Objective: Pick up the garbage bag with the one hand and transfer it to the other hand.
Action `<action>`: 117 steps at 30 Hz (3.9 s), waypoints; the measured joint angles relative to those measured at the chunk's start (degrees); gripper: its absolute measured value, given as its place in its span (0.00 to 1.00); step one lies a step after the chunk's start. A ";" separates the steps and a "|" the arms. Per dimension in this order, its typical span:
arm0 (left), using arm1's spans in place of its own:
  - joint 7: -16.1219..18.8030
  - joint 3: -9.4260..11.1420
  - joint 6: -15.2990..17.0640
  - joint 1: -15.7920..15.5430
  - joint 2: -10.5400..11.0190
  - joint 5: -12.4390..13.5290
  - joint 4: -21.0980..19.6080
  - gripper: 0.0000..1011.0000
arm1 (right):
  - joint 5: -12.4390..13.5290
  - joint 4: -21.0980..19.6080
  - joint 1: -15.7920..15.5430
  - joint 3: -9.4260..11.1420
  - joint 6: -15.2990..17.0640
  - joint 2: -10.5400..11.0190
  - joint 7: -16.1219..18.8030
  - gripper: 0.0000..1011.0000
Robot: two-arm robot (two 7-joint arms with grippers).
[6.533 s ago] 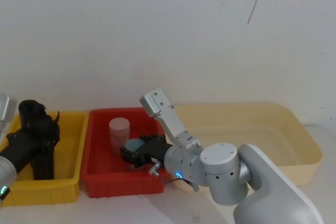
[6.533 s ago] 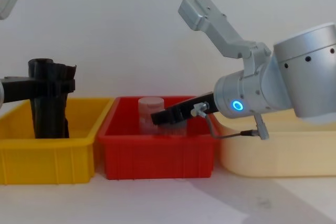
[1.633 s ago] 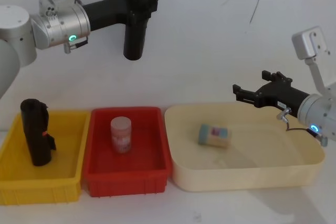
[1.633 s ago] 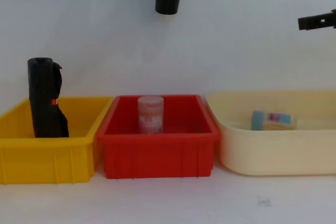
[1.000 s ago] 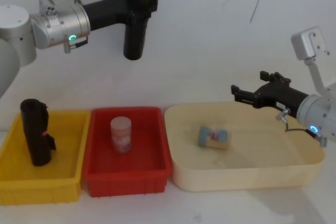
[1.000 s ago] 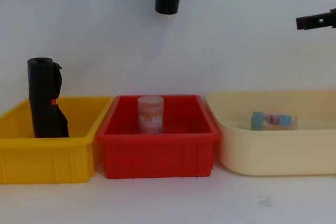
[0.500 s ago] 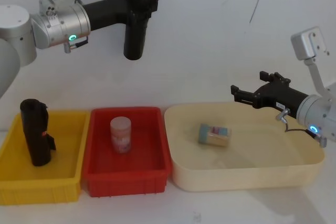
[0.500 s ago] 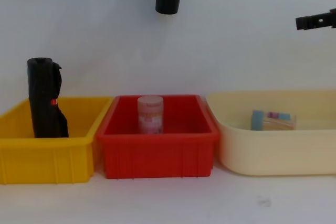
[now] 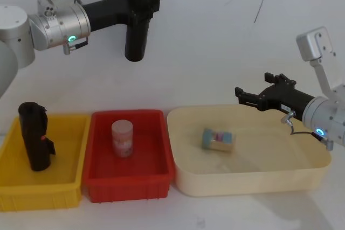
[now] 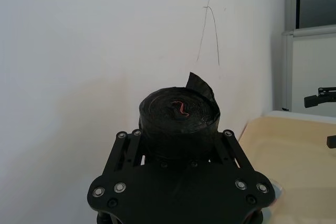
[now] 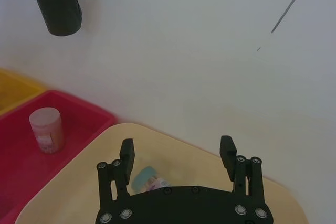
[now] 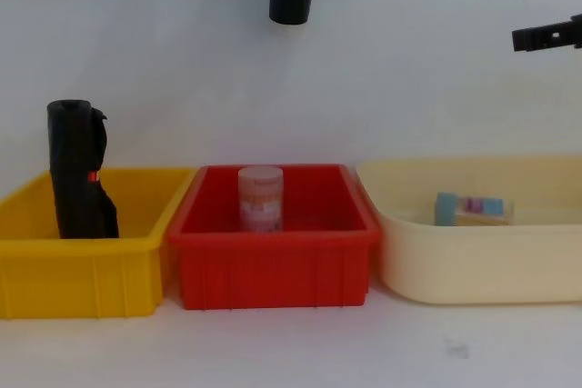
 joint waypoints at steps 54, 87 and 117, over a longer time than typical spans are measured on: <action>0.01 0.00 0.01 0.01 0.00 0.00 0.00 0.48 | -0.01 0.01 0.00 0.00 0.00 0.00 -0.01 0.99; 0.00 0.00 0.01 0.01 0.00 0.00 0.00 0.48 | -0.01 0.01 0.00 0.00 0.00 0.00 -0.01 0.99; 0.01 0.00 0.01 0.01 0.00 0.00 -0.01 0.48 | 1.14 11.44 9.14 -6.41 -10.55 -3.43 9.24 0.99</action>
